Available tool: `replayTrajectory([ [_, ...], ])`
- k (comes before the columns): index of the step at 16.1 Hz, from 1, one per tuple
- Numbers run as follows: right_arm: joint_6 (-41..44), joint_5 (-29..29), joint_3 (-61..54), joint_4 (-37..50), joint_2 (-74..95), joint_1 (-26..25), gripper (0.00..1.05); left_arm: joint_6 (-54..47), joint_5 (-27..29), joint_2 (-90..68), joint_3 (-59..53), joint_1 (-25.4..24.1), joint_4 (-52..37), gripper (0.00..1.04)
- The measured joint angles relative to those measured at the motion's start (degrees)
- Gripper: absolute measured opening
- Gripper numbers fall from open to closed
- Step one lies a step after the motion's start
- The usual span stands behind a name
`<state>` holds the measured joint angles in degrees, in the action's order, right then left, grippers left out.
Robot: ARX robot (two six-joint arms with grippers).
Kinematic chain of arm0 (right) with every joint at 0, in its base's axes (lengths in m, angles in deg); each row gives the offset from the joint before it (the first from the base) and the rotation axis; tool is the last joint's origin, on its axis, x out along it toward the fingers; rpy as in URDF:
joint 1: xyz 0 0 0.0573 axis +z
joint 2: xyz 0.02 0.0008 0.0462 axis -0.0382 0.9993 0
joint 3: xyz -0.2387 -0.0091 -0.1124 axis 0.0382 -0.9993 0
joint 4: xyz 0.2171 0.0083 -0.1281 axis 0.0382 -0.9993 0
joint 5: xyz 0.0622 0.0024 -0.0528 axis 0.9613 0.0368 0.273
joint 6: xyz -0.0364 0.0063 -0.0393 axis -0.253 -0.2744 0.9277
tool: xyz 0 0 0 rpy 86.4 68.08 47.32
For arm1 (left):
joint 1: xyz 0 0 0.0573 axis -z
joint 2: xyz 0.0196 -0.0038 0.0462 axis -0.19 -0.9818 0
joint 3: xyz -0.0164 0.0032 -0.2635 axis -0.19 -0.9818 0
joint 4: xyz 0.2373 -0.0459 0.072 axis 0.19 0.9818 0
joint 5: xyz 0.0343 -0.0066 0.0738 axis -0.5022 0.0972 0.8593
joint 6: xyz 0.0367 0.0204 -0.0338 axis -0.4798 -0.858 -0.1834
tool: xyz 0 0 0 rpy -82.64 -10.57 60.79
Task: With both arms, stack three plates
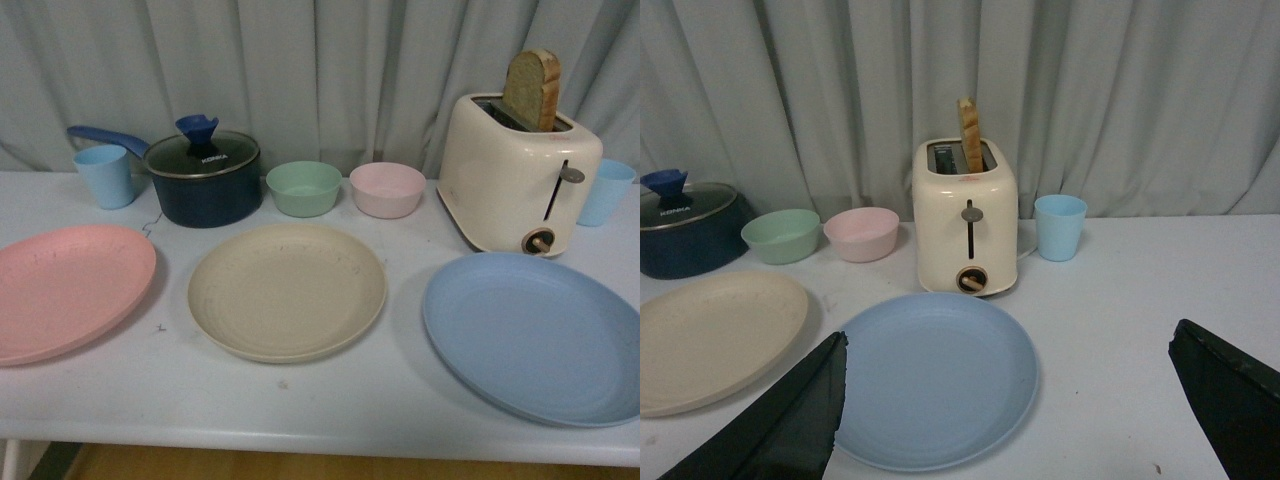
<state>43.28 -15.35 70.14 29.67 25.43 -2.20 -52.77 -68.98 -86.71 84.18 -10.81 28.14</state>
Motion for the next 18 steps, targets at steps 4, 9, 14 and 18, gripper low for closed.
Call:
replayTrajectory([
  [4,0.0,0.0,0.0,0.0,0.0,0.0,0.98,0.0,0.0,0.0,0.0,0.0,0.0,0.98],
  [9,0.0,0.0,0.0,0.0,0.0,0.0,0.98,0.0,0.0,0.0,0.0,0.0,0.0,0.98],
  [14,0.0,0.0,0.0,0.0,0.0,0.0,0.98,0.0,0.0,0.0,0.0,0.0,0.0,0.98],
  [18,0.0,0.0,0.0,0.0,0.0,0.0,0.98,0.0,0.0,0.0,0.0,0.0,0.0,0.98],
])
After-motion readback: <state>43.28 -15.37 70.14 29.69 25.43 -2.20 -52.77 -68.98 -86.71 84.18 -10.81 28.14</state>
